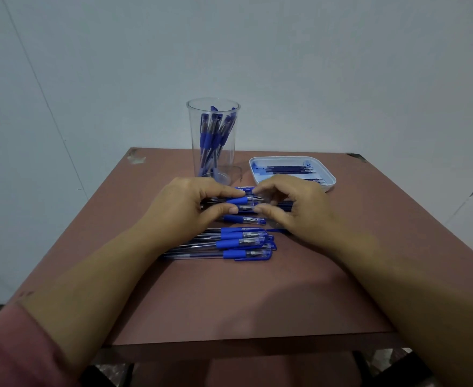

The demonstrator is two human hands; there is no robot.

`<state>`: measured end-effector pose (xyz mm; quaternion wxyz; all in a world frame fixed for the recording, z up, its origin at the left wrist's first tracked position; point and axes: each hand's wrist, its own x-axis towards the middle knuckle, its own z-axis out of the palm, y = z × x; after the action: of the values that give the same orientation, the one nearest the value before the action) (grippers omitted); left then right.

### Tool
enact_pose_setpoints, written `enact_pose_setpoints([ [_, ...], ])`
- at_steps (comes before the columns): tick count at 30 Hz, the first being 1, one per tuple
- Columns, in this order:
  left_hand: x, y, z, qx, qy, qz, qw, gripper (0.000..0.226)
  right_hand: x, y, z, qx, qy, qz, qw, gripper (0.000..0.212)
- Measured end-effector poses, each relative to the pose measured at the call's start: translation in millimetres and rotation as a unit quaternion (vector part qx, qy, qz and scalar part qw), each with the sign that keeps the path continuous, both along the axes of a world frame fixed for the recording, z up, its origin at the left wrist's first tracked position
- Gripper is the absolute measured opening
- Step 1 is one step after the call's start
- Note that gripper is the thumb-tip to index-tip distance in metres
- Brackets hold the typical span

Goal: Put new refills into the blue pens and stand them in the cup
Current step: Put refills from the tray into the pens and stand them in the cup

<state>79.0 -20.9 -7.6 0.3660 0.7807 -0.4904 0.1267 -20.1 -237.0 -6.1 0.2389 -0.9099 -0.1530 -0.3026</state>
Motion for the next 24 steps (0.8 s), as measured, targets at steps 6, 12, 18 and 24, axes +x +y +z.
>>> enact_pose_setpoints([
  [6,1.0,-0.2,-1.7,0.003,0.003,-0.005,1.000,0.029,2.3,-1.1,-1.0,-0.005,0.011,-0.002,1.000,0.024],
  [12,0.8,-0.2,-1.7,0.002,0.004,-0.007,1.000,0.030,1.3,1.6,0.5,-0.018,-0.006,0.005,1.000,0.012],
  [18,-0.1,-0.4,-0.9,0.004,0.007,-0.004,1.000,0.031,-2.3,0.0,0.6,0.006,0.009,0.008,1.000,0.027],
  [24,-0.5,0.0,-0.4,0.011,0.007,-0.004,1.000,0.031,1.3,-1.6,-0.2,-0.024,0.006,-0.003,1.000,0.015],
])
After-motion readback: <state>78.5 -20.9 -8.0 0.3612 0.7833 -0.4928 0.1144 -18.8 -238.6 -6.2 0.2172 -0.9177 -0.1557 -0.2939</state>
